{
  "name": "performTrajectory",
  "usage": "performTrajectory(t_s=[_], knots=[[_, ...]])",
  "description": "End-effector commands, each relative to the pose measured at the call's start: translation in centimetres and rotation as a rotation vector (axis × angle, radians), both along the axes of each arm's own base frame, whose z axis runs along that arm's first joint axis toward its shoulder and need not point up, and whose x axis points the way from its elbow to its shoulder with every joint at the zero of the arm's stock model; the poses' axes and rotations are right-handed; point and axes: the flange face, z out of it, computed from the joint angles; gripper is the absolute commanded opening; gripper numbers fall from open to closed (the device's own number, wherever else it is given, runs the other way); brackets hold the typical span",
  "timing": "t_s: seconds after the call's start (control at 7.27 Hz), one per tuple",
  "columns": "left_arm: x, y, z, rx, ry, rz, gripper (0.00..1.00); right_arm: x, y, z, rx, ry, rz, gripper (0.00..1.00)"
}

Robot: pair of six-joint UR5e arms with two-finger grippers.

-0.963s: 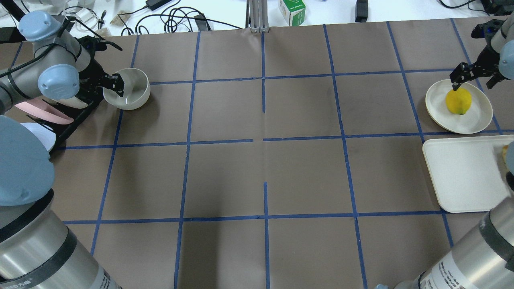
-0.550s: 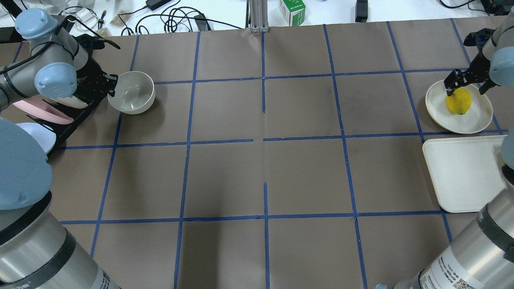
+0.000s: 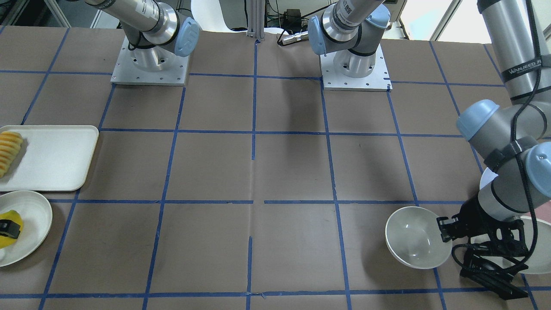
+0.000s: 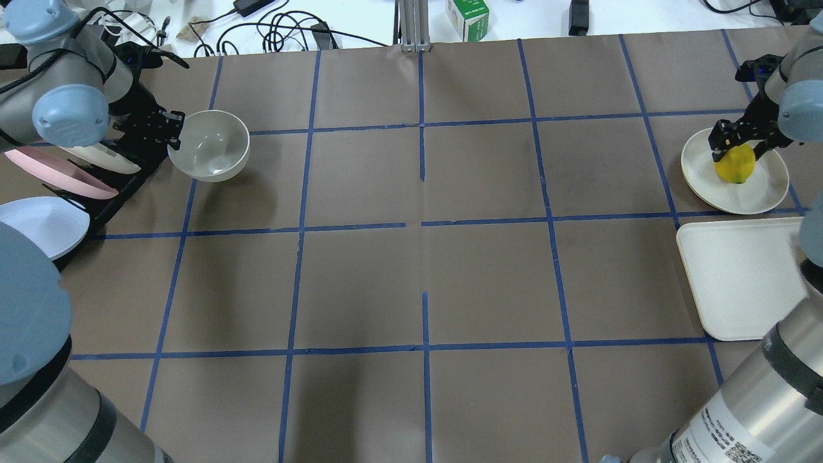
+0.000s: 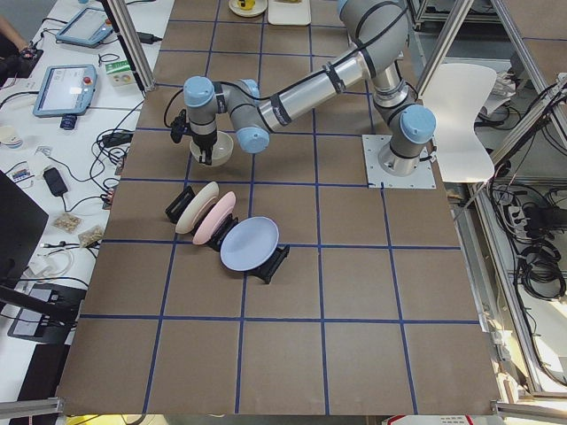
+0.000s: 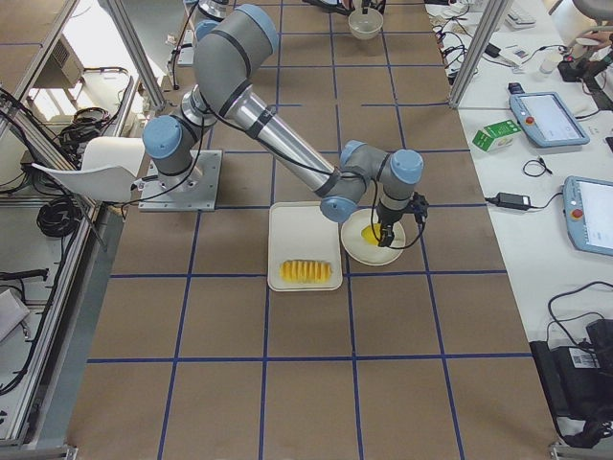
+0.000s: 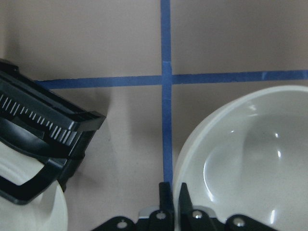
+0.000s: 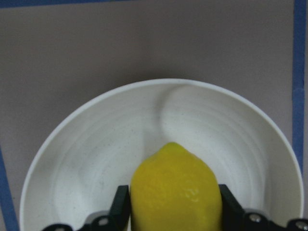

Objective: Place bowl and put lemon in it

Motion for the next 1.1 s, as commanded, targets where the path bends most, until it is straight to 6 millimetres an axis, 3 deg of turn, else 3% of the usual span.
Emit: performTrajectory(t_s=[0.0, 0.14, 0.28, 0.41, 0.55, 0.69, 0.96], knots=[[-8.5, 2.9, 1.8, 0.017, 0.035, -0.002, 0.00, 0.1, 0.2, 0.7, 0.044, -0.020, -0.002, 0.00], [-14.6, 4.0, 1.5, 0.023, 0.047, 0.048, 0.00, 0.3, 0.7, 2.3, 0.050, -0.025, -0.002, 0.00], [-21.6, 5.2, 1.5, 0.031, 0.060, 0.109, 0.00, 1.2, 1.5, 5.2, 0.052, -0.028, 0.003, 0.00], [-28.2, 6.4, 0.2, 0.028, 0.075, 0.179, 0.00, 3.3, 2.7, 8.5, 0.090, -0.050, 0.020, 0.00], [-33.3, 7.0, -0.6, -0.033, 0.109, 0.223, 0.00, 6.3, 3.6, 11.8, 0.102, -0.055, 0.055, 0.00], [-35.5, 7.3, -2.4, -0.033, 0.111, 0.194, 0.00, 8.8, 4.2, 14.1, 0.100, -0.051, 0.079, 0.00], [-36.0, 8.5, -4.7, -0.005, 0.092, 0.134, 0.00, 15.2, 3.8, 15.8, 0.071, -0.073, 0.107, 0.00]])
